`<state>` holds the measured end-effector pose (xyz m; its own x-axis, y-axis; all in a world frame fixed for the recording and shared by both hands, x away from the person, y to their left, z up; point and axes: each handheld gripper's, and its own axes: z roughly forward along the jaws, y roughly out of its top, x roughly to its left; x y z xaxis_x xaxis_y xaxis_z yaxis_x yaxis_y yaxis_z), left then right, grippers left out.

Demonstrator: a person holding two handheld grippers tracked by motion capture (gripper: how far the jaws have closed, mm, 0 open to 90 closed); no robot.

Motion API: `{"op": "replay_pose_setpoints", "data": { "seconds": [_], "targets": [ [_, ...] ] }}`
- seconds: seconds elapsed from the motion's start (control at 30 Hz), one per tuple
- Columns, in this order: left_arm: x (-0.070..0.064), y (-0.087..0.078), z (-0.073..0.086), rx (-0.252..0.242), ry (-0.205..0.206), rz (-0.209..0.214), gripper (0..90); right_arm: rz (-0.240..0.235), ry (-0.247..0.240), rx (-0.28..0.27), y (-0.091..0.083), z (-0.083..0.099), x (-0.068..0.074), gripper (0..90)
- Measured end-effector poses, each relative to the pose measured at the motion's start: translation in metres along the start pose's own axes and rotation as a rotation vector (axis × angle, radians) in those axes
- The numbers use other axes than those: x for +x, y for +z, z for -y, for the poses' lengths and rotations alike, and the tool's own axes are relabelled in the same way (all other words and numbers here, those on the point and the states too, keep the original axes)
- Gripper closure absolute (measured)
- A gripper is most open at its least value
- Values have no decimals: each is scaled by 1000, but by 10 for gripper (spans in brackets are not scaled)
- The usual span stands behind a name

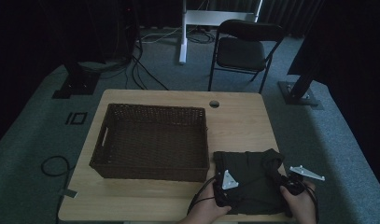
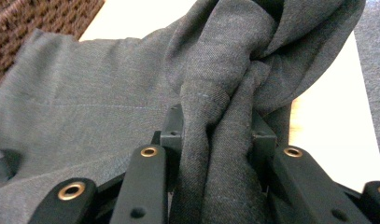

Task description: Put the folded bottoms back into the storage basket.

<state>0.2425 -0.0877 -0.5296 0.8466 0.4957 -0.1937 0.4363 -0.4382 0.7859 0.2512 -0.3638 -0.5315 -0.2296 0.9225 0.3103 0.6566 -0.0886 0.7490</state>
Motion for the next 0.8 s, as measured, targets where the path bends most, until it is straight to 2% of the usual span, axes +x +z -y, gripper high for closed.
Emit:
{"op": "replay_pose_setpoints", "data": {
  "seconds": [0.03,0.07,0.1,0.17,0.23,0.27,0.37,0.4,0.5,0.57,0.7,0.8],
  "targets": [
    [0,0,0,1,-2,0,369,7,-7,-2,-1,1,0,676],
    [-2,-1,-1,-1,9,-18,341,13,-12,-2,-1,1,0,676],
    [-5,-2,-1,-9,34,-35,306,14,-9,0,-2,1,0,675],
    [-7,-5,0,-28,52,-63,192,15,-4,1,-2,2,-2,674],
    [-6,-9,1,-31,61,-83,185,20,-6,3,-2,2,-2,672],
    [-4,-10,2,-37,38,-79,184,19,-7,3,-2,2,-3,672],
    [4,-11,7,-26,6,-115,153,21,-15,5,-1,1,-2,670],
    [6,-10,10,-21,-20,-108,147,22,-17,7,-1,1,-2,670],
    [10,-6,16,-24,-58,-110,144,22,-18,8,-1,1,-2,668],
    [9,-5,18,-27,-53,-125,108,21,-13,9,-1,1,-3,667],
    [8,-3,20,-31,-50,-139,98,24,-10,12,-1,2,-3,666],
    [11,0,21,-18,-86,-131,92,26,-12,12,0,2,-3,666]
  ]
}}
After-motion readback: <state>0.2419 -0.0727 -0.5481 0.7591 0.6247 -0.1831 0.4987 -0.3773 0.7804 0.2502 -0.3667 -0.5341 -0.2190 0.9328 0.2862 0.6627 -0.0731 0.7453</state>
